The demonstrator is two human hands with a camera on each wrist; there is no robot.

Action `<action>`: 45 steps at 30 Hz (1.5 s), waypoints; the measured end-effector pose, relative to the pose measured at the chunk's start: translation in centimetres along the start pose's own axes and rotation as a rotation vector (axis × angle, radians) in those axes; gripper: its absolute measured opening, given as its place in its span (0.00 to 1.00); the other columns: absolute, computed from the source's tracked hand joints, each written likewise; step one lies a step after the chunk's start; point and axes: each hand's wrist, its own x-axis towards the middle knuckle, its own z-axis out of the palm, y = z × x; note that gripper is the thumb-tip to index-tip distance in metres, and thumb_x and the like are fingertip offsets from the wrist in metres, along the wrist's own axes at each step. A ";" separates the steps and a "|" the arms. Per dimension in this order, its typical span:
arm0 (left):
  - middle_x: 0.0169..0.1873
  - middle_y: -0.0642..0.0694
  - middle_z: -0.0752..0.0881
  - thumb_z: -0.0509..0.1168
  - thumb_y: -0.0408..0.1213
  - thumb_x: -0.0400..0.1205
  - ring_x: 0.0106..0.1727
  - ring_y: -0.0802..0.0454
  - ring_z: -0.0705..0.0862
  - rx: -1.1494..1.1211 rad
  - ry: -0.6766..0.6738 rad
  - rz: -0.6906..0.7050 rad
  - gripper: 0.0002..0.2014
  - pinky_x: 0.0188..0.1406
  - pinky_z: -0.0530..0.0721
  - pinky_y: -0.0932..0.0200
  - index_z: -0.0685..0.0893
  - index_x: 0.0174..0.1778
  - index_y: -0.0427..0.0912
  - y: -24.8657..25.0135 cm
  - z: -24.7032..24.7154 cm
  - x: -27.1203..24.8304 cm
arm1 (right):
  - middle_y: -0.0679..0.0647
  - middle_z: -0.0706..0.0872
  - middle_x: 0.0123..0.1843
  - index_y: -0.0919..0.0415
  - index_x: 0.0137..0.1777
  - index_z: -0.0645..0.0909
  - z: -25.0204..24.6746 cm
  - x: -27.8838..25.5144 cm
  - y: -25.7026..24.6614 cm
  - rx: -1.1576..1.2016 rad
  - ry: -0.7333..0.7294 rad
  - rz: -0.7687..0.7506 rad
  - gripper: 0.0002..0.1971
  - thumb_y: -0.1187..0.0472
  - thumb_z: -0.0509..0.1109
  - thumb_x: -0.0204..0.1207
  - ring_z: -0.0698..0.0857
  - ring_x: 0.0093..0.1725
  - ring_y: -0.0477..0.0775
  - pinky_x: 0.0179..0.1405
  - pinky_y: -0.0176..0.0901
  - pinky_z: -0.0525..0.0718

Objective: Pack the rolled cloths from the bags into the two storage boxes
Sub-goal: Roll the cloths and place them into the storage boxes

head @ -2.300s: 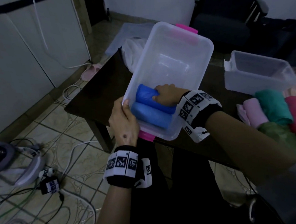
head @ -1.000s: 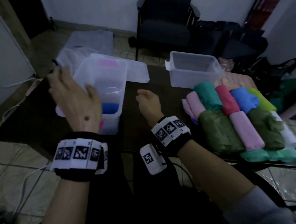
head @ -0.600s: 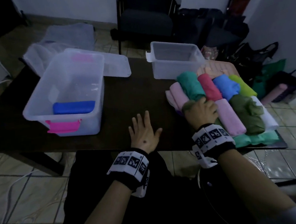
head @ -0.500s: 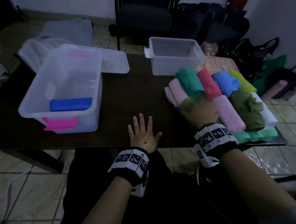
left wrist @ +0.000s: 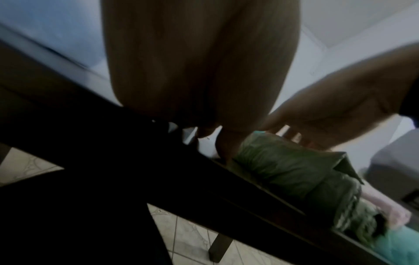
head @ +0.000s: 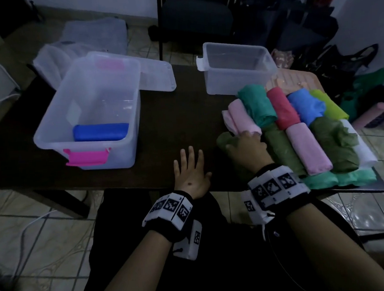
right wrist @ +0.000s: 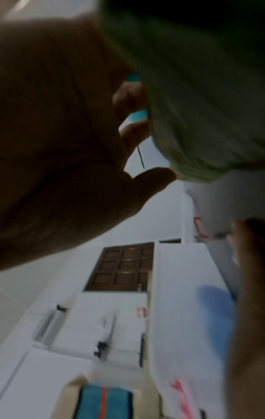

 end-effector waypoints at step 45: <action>0.58 0.43 0.84 0.57 0.52 0.84 0.61 0.43 0.80 -0.569 0.728 -0.255 0.19 0.49 0.69 0.60 0.85 0.54 0.40 -1.5 -10.4 4.3 | 0.54 0.72 0.69 0.52 0.71 0.68 0.4 1.3 -2.6 -0.484 -0.320 -0.878 0.34 0.50 0.77 0.66 0.70 0.70 0.57 0.61 0.49 0.68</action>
